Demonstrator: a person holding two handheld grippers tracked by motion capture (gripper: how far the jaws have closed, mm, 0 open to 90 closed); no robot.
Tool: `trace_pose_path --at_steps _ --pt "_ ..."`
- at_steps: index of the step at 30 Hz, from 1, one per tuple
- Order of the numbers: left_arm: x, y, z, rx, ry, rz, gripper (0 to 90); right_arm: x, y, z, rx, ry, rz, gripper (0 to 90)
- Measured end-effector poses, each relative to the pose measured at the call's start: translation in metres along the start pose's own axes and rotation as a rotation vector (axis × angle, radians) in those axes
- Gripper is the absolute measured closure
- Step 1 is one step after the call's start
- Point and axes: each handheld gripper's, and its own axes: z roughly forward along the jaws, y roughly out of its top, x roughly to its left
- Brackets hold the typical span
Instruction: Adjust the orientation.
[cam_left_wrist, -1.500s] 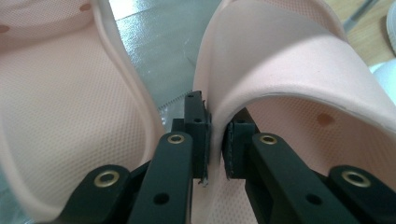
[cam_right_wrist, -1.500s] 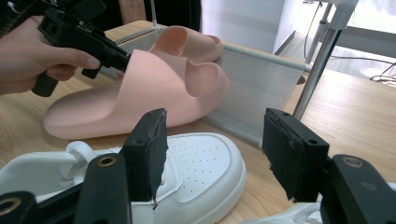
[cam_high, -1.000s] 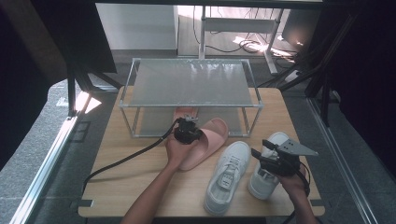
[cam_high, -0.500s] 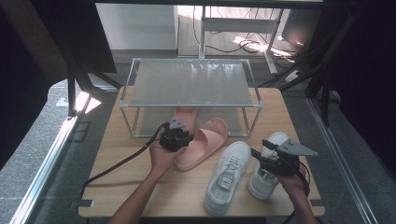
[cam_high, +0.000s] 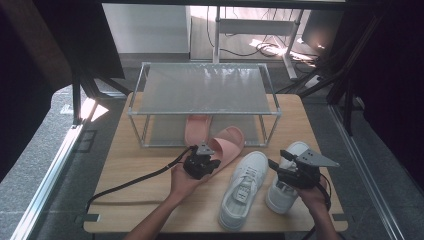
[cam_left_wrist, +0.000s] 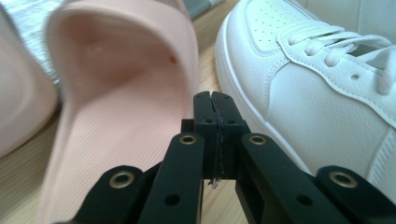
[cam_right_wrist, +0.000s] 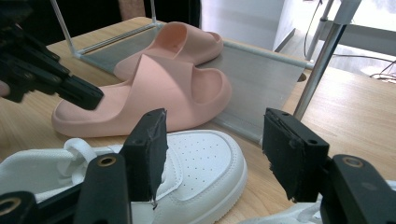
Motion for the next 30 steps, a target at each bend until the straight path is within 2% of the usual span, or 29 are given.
trace_pose_path --at_steps 1,3,5,7,9,14,18,22,23,24,25,28,30 --pt "0.0 0.001 0.003 -0.005 -0.012 -0.012 90.0 0.0 0.0 0.0 0.0 -0.001 0.002 41.4" --pt "-0.001 0.004 0.01 0.012 0.003 -0.002 90.0 -0.001 0.0 -0.001 0.0 -0.001 0.002 41.5" --pt "-0.003 0.006 0.017 0.015 0.0 0.0 90.0 -0.002 0.0 -0.001 0.0 -0.001 0.004 41.4" --pt "0.0 0.008 0.022 0.013 -0.011 -0.022 90.0 -0.002 0.0 -0.001 0.002 -0.001 0.004 41.4" --pt "0.004 0.008 0.027 0.02 -0.003 -0.034 90.0 -0.002 -0.001 0.0 0.001 0.0 0.005 41.4" --pt "0.005 0.007 0.035 0.025 -0.002 -0.042 90.0 -0.001 -0.001 0.001 0.005 0.002 0.002 41.4" --pt "0.002 0.007 0.031 0.016 -0.003 -0.022 90.0 -0.002 -0.001 0.001 0.005 0.0 0.005 41.4" --pt "0.001 0.009 0.027 0.01 0.003 -0.019 90.0 -0.001 -0.002 0.002 0.009 0.001 0.004 41.4" --pt "0.001 0.01 0.026 0.015 0.012 -0.008 90.0 -0.001 -0.002 0.003 0.011 0.002 0.002 41.3" --pt "-0.002 0.011 0.026 0.027 0.037 0.026 90.0 0.0 -0.001 0.003 0.011 0.004 -0.001 41.4" --pt "-0.006 0.013 0.026 0.031 0.042 0.048 89.9 0.0 -0.001 0.004 0.011 0.005 -0.003 41.4" --pt "-0.017 0.02 0.026 0.023 0.022 0.074 89.4 0.0 -0.001 0.003 0.01 0.003 0.0 41.4" --pt "-0.015 0.024 0.027 0.011 -0.002 0.044 89.5 -0.001 -0.001 0.002 0.007 0.001 0.003 41.5"
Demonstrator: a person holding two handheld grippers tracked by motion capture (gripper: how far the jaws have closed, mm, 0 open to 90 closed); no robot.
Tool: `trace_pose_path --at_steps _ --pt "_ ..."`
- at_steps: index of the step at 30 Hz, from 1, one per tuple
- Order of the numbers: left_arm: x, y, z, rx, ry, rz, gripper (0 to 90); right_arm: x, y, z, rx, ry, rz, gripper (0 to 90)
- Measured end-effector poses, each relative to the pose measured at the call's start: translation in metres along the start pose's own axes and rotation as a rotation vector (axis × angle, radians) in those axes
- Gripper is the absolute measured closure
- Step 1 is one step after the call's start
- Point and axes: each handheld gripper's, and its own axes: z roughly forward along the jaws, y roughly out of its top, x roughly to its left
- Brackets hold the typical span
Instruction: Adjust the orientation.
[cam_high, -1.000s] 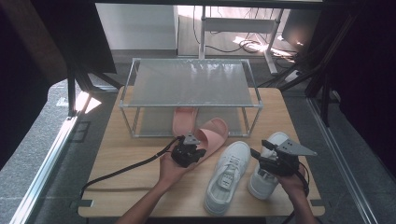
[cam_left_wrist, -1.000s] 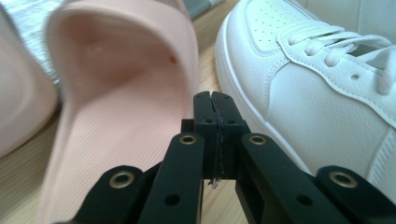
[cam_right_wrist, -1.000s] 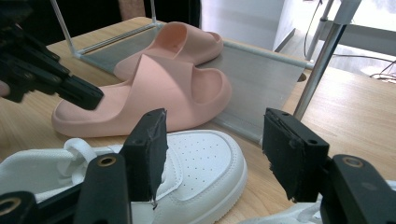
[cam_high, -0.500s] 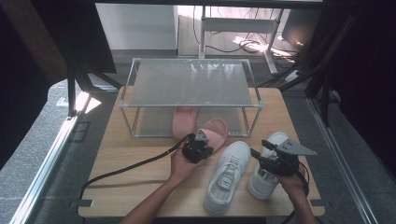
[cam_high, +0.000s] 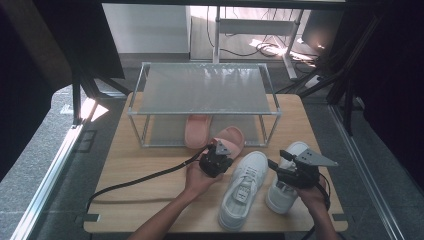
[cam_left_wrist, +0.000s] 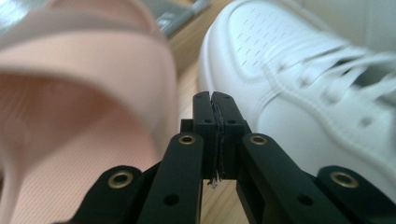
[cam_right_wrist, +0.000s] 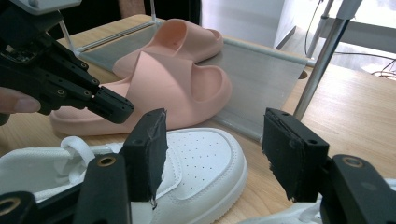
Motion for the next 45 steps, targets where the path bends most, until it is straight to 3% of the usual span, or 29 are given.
trace_pose_path --at_steps 6,12,16,17,28,33,39,45 --pt "0.012 -0.002 0.016 0.05 0.037 -0.019 89.8 -0.001 0.0 -0.002 -0.004 -0.001 0.002 41.5" --pt "0.013 -0.002 0.027 0.047 0.035 -0.03 90.0 -0.001 0.0 0.0 -0.002 -0.002 0.001 41.4" --pt "0.005 0.008 0.036 0.072 0.077 0.043 90.0 0.0 0.0 0.0 0.001 0.001 0.0 41.4" --pt "0.004 0.011 0.038 0.071 0.08 0.045 89.9 0.0 0.0 0.0 0.0 0.001 -0.001 41.4" --pt "0.022 0.032 0.049 0.062 0.115 0.003 90.0 -0.004 0.0 -0.003 -0.009 -0.005 0.007 41.5" --pt "0.025 0.041 0.052 0.051 0.129 0.005 89.3 -0.003 0.0 -0.002 -0.007 -0.005 0.006 41.5" --pt "0.021 0.04 0.045 0.039 0.106 0.008 88.5 -0.004 0.0 -0.004 -0.01 -0.008 0.008 41.5" --pt "0.011 0.029 0.015 -0.001 0.058 0.039 89.0 -0.004 0.0 -0.005 -0.011 -0.008 0.006 41.5"
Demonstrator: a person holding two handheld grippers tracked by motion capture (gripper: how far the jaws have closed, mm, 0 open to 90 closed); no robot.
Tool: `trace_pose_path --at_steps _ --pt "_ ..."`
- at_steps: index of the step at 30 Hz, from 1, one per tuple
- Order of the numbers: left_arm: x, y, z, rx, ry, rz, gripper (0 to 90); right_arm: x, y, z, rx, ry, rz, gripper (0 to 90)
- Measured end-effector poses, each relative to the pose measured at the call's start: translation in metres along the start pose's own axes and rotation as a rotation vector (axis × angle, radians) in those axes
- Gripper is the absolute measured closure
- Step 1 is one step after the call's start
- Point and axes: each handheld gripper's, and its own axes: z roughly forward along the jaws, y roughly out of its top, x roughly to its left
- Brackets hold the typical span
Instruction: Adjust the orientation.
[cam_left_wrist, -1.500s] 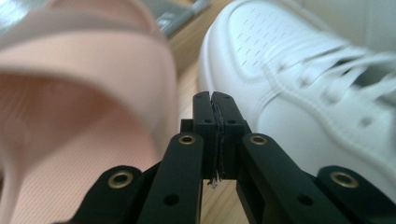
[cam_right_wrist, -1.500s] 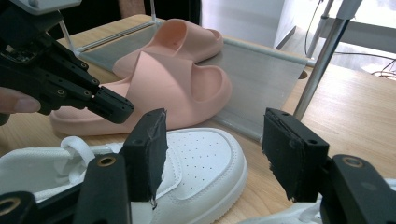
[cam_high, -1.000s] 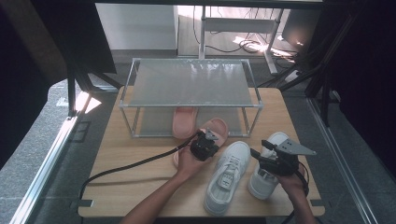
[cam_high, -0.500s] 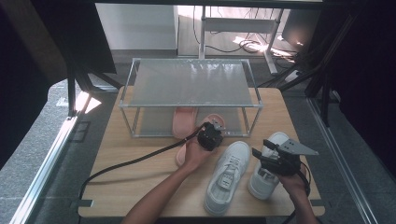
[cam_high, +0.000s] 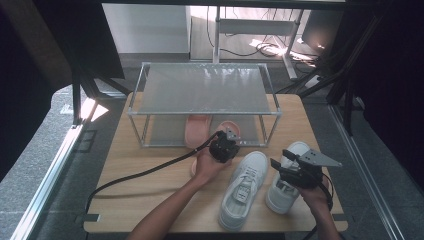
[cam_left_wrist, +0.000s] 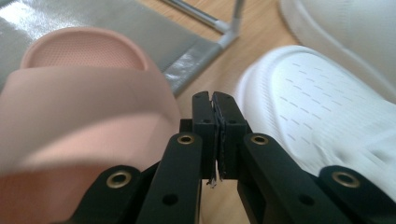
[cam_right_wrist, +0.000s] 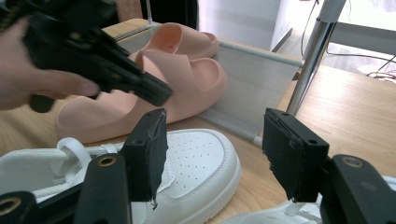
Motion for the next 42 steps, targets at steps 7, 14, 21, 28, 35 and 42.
trace_pose_path --at_steps 7,14,21,28,35,42 --pt "0.0 -0.027 -0.042 -0.032 -0.036 0.001 89.8 0.002 0.001 0.001 0.002 0.003 -0.002 41.5" --pt "0.006 -0.059 -0.069 -0.035 -0.054 -0.008 89.9 0.003 0.0 0.003 0.009 0.004 -0.001 41.5" --pt "0.013 -0.095 -0.089 -0.009 -0.037 -0.012 90.0 0.002 0.0 0.002 0.005 -0.002 -0.001 41.5" --pt "0.023 -0.125 -0.098 0.046 -0.009 -0.019 90.0 0.003 0.0 0.002 0.006 0.0 -0.004 41.5" --pt "0.024 -0.137 -0.094 0.088 -0.012 -0.002 90.0 0.004 0.0 0.003 0.009 0.001 -0.004 41.5" --pt "0.023 -0.137 -0.081 0.108 -0.022 -0.002 90.0 0.003 0.0 0.002 0.009 -0.002 -0.002 41.5"
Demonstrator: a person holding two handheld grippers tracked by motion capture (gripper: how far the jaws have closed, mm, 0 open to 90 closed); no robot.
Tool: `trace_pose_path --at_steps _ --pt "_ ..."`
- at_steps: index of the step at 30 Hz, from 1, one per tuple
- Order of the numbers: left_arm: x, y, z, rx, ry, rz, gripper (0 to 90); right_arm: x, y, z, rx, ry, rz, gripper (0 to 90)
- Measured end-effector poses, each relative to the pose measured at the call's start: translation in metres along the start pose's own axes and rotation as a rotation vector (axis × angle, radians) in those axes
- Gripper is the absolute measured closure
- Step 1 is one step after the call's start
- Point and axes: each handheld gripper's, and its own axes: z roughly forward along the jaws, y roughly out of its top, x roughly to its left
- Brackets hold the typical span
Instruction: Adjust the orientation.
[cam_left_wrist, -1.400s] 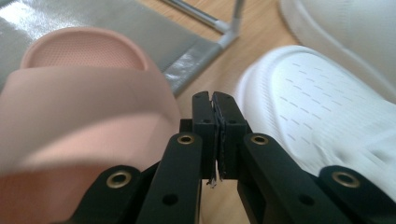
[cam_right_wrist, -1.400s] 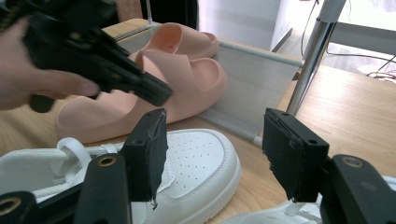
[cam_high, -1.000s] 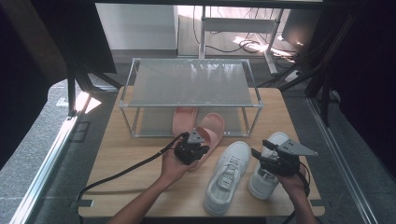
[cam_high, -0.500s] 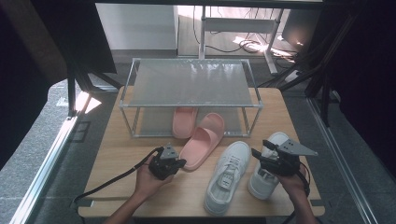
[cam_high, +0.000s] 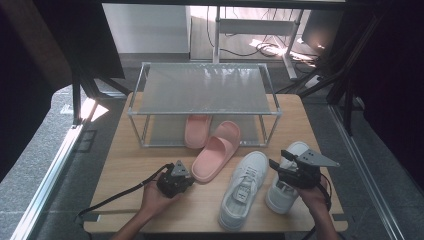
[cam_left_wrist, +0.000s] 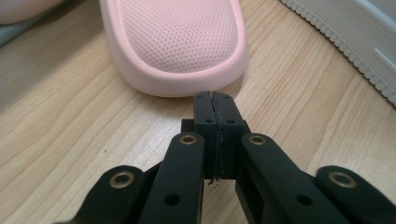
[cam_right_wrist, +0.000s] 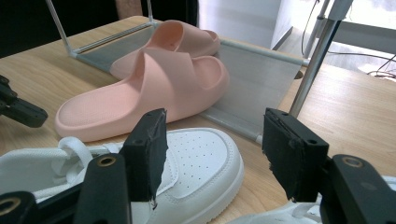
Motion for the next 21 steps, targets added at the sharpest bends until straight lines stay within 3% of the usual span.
trace_pose_path --at_steps 21 --pt "-0.008 0.026 0.023 -0.015 -0.026 0.022 90.0 -0.001 0.0 0.0 -0.002 -0.002 0.0 41.5"
